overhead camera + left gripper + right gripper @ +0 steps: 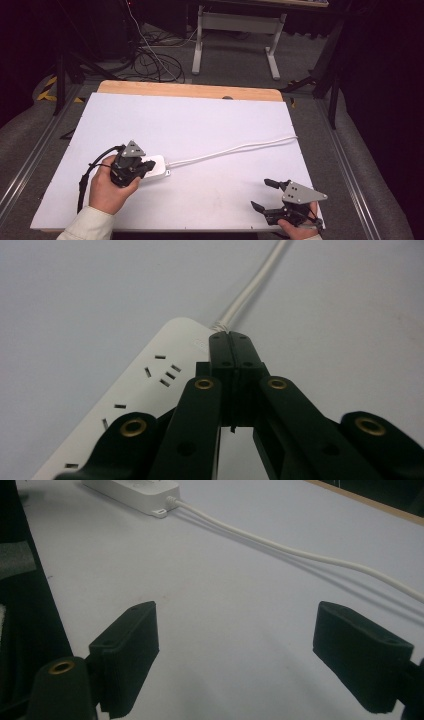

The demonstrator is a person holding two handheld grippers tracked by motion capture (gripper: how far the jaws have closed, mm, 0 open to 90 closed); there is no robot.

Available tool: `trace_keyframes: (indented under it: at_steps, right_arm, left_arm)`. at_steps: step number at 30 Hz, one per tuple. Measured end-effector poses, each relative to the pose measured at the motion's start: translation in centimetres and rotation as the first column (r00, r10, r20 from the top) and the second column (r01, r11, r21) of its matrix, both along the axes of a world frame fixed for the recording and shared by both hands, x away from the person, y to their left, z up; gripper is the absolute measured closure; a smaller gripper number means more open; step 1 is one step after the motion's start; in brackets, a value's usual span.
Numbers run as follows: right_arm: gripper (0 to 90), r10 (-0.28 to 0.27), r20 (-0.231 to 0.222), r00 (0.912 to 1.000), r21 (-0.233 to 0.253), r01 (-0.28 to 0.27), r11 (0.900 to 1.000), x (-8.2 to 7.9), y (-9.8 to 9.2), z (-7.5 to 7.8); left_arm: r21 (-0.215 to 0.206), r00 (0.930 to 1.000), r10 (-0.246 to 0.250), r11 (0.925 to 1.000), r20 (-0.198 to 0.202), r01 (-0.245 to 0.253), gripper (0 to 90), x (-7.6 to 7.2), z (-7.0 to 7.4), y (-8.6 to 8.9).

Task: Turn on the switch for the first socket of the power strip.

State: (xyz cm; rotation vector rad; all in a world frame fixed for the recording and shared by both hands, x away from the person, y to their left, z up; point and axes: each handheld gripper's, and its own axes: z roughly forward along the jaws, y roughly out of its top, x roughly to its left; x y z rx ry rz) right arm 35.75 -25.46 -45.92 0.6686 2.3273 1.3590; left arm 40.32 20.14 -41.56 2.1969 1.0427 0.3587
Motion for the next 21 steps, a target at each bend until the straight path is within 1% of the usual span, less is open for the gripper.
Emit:
trace_keyframes:
  at_steps: [3, 5, 6, 7, 8, 9, 10, 11, 12, 13, 14, 16, 17, 19, 20, 21]
  right_arm:
    - [19.2, 0.001, -0.002, 1.0, 0.001, -0.001, 1.0, 0.1, 0.0, 0.0]
    - [19.2, 0.002, -0.002, 1.0, 0.0, -0.002, 1.0, 0.1, 0.0, 0.0]
    - [19.2, 0.0, -0.002, 1.0, -0.002, 0.0, 1.0, 0.1, 0.0, 0.0]
    - [19.2, 0.0, -0.001, 1.0, -0.001, -0.001, 1.0, 0.1, 0.0, 0.0]
    - [19.2, -0.001, -0.001, 1.0, 0.003, 0.001, 1.0, 0.0, 0.0, -0.1]
    - [19.2, -0.002, -0.001, 1.0, 0.002, 0.002, 1.0, 0.0, -0.1, 0.0]
    - [19.2, -0.003, -0.001, 1.0, 0.002, 0.003, 1.0, 0.0, -0.1, 0.0]
    - [19.2, -0.002, -0.001, 1.0, 0.002, 0.002, 1.0, 0.0, -0.1, 0.0]
    - [19.2, -0.002, 0.0, 1.0, 0.003, 0.002, 1.0, 0.0, -0.1, 0.0]
    - [19.2, 0.0, 0.0, 1.0, 0.003, 0.0, 1.0, 0.1, 0.0, 0.0]
    - [19.2, 0.002, -0.001, 1.0, 0.001, -0.002, 1.0, 0.1, 0.0, 0.0]
    - [19.2, 0.003, -0.001, 1.0, 0.002, -0.003, 1.0, 0.1, 0.0, -0.1]
    - [19.2, 0.002, 0.0, 1.0, 0.003, -0.002, 1.0, 0.1, 0.0, -0.1]
    - [19.2, 0.0, 0.001, 1.0, 0.003, 0.0, 1.0, 0.0, -0.1, 0.0]
    - [19.2, -0.001, 0.001, 1.0, 0.002, 0.001, 1.0, 0.0, -0.1, 0.0]
    - [19.2, 0.001, 0.001, 1.0, 0.002, -0.001, 1.0, 0.0, -0.1, 0.0]
  left_arm:
    - [-0.001, 0.9999, -0.007, 1.0, 0.009, 0.007, 90.0, -0.2, 0.2, -0.1]
    - [0.004, 0.9997, -0.01, 0.9999, 0.024, 0.01, 90.0, -0.2, 0.4, -0.1]
    - [-0.005, 0.9996, -0.014, 0.9999, 0.024, 0.014, 90.0, -0.3, 0.4, -0.1]
    - [-0.004, 0.9995, -0.014, 0.9999, 0.028, 0.014, 90.0, -0.3, 0.5, -0.1]
    - [-0.017, 0.9994, -0.018, 0.9997, 0.029, 0.019, 90.0, -0.3, 0.5, 0.0]
    - [-0.039, 0.9995, -0.023, 0.999, 0.021, 0.023, 86.6, -0.3, 0.5, 0.0]
    - [-0.062, 0.9994, -0.022, 0.9978, 0.026, 0.024, 80.9, -0.4, 0.6, 0.1]
    - [-0.073, 0.9992, -0.027, 0.9969, 0.029, 0.029, 80.9, -0.5, 0.6, 0.1]
    - [-0.088, 0.9985, -0.033, 0.9954, 0.043, 0.037, 80.2, -0.6, 0.7, 0.2]
    - [-0.091, 0.9969, -0.042, 0.9947, 0.066, 0.048, 79.7, -0.7, 0.9, 0.3]
    - [-0.101, 0.996, -0.048, 0.9934, 0.076, 0.055, 78.5, -0.8, 0.9, 0.4]
    - [-0.117, 0.9942, -0.044, 0.9916, 0.098, 0.055, 75.2, -1.1, 1.1, 0.5]
    - [-0.126, 0.994, -0.042, 0.9906, 0.101, 0.055, 73.5, -1.2, 1.2, 0.5]
    - [-0.138, 0.9896, -0.058, 0.9874, 0.132, 0.077, 71.5, -1.4, 1.4, 0.7]
    - [-0.142, 0.9872, -0.062, 0.9863, 0.147, 0.083, 68.6, -1.5, 1.5, 0.7]
    - [-0.153, 0.9867, -0.06, 0.9847, 0.151, 0.083, 64.8, -1.6, 1.5, 0.7]
